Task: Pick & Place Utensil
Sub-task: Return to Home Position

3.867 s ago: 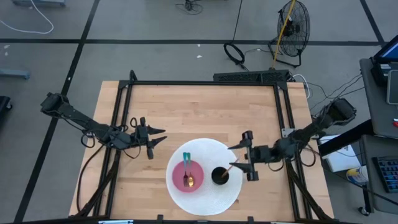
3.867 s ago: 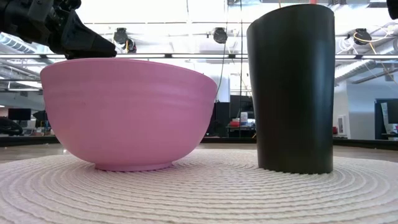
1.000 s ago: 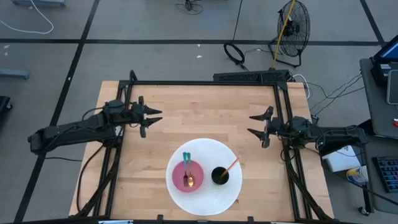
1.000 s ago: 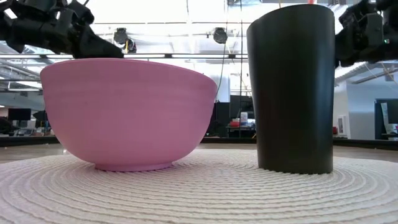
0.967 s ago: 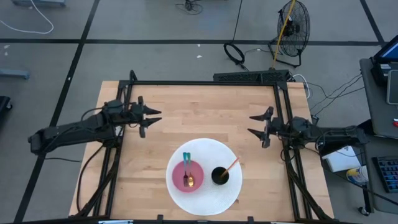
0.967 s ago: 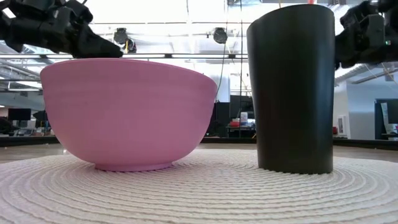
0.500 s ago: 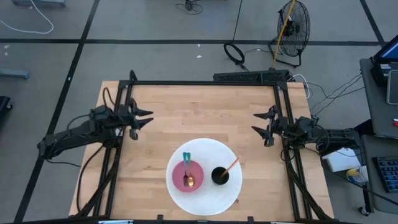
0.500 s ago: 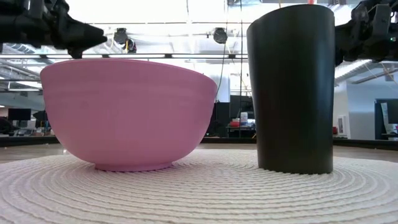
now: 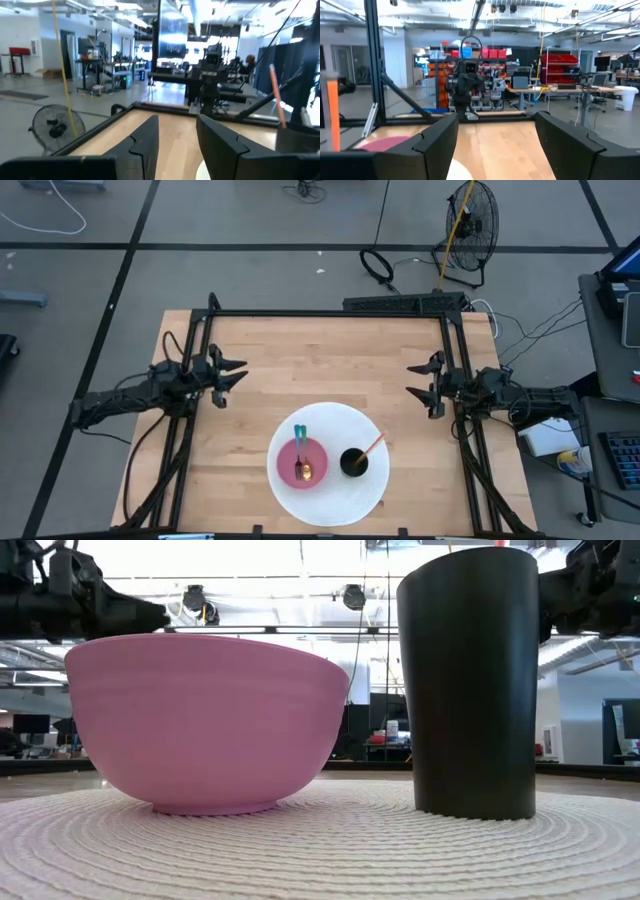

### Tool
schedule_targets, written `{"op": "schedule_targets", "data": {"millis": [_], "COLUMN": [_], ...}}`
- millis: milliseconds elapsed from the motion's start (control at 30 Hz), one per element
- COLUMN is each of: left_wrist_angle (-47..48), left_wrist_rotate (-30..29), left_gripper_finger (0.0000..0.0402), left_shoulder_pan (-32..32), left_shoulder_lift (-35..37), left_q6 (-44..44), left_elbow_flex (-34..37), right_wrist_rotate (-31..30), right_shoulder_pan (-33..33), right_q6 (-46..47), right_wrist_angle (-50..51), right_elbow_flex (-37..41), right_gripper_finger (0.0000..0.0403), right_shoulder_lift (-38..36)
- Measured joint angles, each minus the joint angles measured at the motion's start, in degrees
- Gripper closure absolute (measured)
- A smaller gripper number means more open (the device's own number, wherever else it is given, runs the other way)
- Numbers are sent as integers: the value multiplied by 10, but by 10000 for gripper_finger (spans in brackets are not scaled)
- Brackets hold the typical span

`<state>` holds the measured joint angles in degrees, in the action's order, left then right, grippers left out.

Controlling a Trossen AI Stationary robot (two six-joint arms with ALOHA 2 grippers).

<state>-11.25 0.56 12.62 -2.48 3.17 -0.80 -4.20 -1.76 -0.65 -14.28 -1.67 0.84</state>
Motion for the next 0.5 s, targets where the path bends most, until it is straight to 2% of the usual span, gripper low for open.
{"op": "schedule_targets", "data": {"millis": [167,367,500], "left_wrist_angle": [0,27,41], "left_wrist_rotate": [-25,-92,-95], "left_gripper_finger": [266,266,266], "left_shoulder_pan": [-45,-91,-109], "left_shoulder_lift": [-2,1,22], "left_q6": [-7,-39,-56], "left_elbow_flex": [-1,0,-1], "right_wrist_rotate": [18,15,15], "right_shoulder_pan": [3,18,34], "right_q6": [-3,-13,-13], "right_wrist_angle": [-16,-6,10], "right_elbow_flex": [0,1,1], "right_gripper_finger": [140,140,140], "right_shoulder_lift": [0,0,-4]}}
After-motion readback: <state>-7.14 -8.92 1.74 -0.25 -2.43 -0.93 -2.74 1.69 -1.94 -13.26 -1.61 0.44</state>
